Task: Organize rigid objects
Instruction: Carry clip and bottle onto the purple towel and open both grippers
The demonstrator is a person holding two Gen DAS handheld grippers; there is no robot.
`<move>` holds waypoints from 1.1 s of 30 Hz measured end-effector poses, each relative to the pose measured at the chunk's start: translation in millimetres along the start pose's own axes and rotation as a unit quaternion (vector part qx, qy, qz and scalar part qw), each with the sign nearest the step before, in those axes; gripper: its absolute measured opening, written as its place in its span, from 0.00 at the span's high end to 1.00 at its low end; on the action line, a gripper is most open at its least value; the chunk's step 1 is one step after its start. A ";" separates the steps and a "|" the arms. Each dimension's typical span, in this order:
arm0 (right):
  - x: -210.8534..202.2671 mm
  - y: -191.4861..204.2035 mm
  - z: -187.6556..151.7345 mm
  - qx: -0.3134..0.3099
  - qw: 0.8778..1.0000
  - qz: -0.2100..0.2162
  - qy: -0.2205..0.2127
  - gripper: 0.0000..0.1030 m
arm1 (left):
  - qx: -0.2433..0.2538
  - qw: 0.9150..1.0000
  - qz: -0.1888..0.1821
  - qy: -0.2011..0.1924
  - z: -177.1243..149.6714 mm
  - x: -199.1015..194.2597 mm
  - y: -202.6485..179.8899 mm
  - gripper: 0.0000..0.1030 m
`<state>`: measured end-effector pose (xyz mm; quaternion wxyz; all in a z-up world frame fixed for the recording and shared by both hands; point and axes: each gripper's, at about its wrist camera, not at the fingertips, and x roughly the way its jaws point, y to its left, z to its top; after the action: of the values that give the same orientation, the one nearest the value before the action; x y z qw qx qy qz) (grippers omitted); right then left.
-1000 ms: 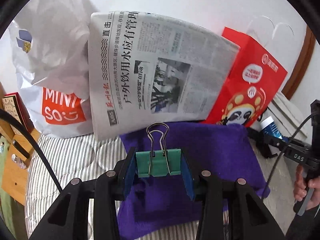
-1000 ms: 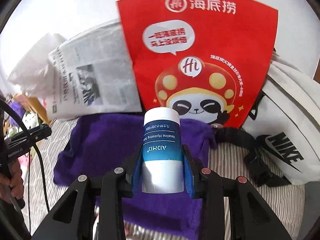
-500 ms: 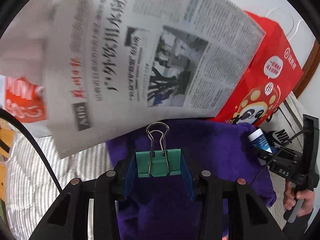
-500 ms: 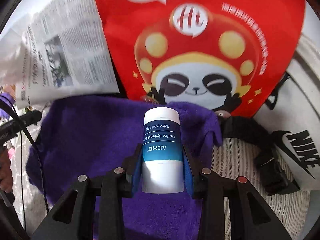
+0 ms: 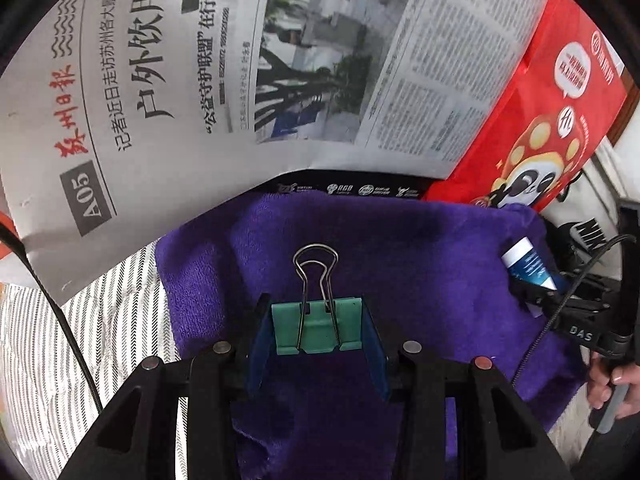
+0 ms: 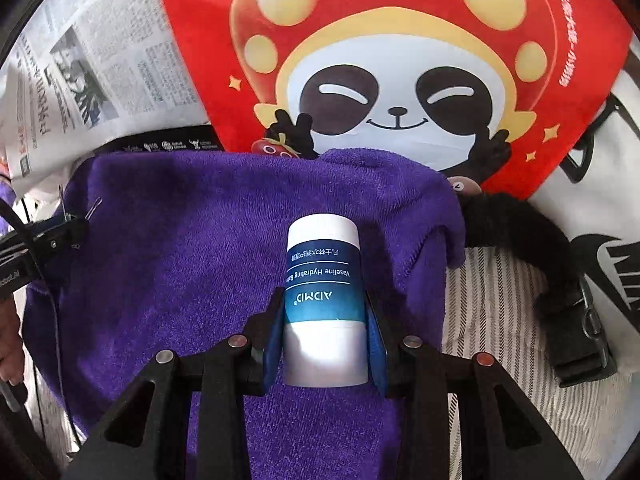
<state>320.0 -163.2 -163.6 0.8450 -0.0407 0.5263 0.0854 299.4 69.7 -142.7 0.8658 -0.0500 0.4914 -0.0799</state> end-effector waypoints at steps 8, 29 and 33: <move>1.7 6.2 -7.2 -0.018 1.000 0.010 -0.010 0.64 | 0.018 0.999 0.036 0.023 1.1 10.9 -7.4 0.61; -41.2 -8.0 -37.9 -0.026 0.998 0.049 -0.011 0.32 | 0.044 0.997 0.048 0.049 -56.0 -30.4 -52.0 0.44; -65.5 -16.2 -49.5 -0.007 0.999 0.035 -0.023 0.32 | 0.050 0.998 0.019 0.045 -75.8 -55.3 -65.1 0.44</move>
<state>251.1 -193.6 -127.1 0.8528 -0.0258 0.5077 0.1197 200.6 15.4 -124.1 0.8457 0.0068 0.5259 -0.0902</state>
